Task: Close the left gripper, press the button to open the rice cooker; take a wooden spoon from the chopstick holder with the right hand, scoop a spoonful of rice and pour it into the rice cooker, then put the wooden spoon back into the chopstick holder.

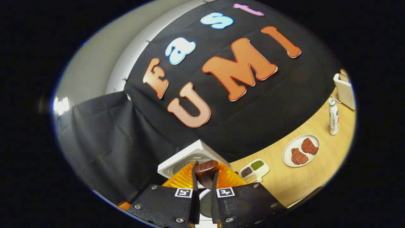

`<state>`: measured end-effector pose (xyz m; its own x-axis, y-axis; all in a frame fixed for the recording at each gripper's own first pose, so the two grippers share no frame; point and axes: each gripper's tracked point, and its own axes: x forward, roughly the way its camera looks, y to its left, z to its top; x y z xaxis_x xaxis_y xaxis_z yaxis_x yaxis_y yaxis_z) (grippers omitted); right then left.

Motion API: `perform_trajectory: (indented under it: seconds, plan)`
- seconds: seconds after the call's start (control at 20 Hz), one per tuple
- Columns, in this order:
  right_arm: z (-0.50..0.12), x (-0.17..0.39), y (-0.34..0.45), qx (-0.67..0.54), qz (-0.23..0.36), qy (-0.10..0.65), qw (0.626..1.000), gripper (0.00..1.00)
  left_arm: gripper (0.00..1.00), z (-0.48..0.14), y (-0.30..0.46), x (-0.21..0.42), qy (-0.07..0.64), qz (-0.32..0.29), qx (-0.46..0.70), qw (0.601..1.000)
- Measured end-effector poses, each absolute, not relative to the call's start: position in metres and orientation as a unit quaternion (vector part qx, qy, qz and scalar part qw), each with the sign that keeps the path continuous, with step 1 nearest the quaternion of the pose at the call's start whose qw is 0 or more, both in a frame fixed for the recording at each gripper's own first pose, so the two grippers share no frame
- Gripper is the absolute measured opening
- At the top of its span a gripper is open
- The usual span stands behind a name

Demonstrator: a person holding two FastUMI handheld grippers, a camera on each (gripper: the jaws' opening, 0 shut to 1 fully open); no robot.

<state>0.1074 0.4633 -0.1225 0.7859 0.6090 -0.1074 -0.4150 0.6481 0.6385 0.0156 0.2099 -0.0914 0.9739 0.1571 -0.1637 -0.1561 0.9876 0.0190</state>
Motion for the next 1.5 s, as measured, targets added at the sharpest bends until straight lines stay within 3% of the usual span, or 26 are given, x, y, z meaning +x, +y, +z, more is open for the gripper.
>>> perform_trajectory:
  seconds: [0.45, 0.7, 1.05, 1.5]
  plan:
    - [-0.135, 0.118, 0.202, 0.341, 0.119, 0.110, 0.926, 0.13, 1.00, -0.086, 0.149, 0.034, 0.076, 0.034, 0.012, 0.996]
    - [-0.161, 0.099, 0.103, 0.343, 0.051, 0.106, 0.932, 0.13, 1.00, -0.081, 0.122, 0.038, 0.068, 0.023, 0.017, 0.997]
    - [-0.211, 0.068, 0.037, 0.335, 0.004, 0.130, 0.933, 0.13, 1.00, -0.079, 0.099, 0.036, 0.069, 0.019, 0.024, 0.997]
    - [-0.262, 0.060, 0.026, 0.308, 0.001, 0.164, 0.937, 0.13, 1.00, -0.085, 0.074, 0.027, 0.074, 0.018, 0.035, 0.996]
